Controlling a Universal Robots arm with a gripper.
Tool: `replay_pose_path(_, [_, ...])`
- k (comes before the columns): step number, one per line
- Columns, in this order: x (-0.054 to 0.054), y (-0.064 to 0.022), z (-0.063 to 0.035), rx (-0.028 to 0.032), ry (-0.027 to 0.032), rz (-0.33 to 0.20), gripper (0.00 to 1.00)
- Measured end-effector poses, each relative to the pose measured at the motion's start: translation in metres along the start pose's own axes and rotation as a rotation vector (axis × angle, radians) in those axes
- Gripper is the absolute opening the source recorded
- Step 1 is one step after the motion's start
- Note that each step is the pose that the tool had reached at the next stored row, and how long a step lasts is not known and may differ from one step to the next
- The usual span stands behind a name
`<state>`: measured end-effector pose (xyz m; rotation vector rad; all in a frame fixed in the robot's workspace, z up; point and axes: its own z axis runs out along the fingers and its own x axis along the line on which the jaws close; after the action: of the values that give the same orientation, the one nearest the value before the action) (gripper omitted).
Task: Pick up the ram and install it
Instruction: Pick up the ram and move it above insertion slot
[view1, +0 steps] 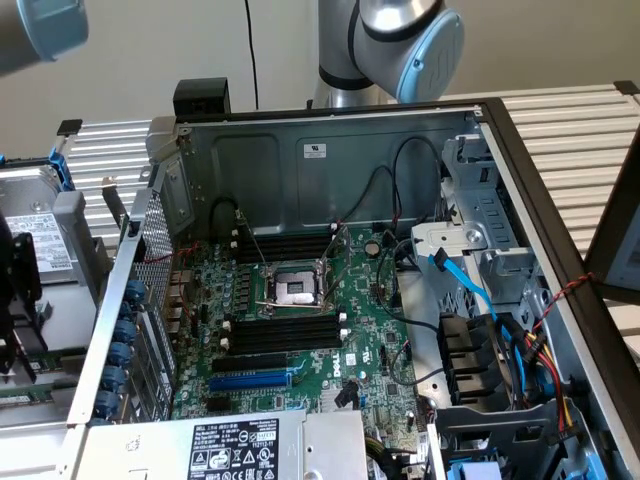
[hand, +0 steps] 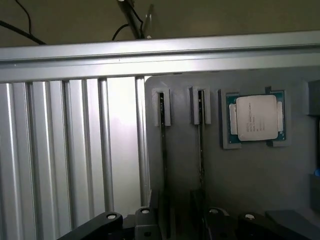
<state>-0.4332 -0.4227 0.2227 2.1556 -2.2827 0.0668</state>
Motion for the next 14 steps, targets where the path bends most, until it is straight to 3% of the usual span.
replay_pose_path(6, [0.0018,0.0001,0.0047,-0.004,0.0047,-0.006,0.38])
replay_pose_path(10, [0.0019,0.0001,0.0049,-0.0038,0.005,-0.007,0.38])
replay_pose_path(14, [0.0024,0.0002,0.0057,-0.0029,0.0091,-0.019,0.38])
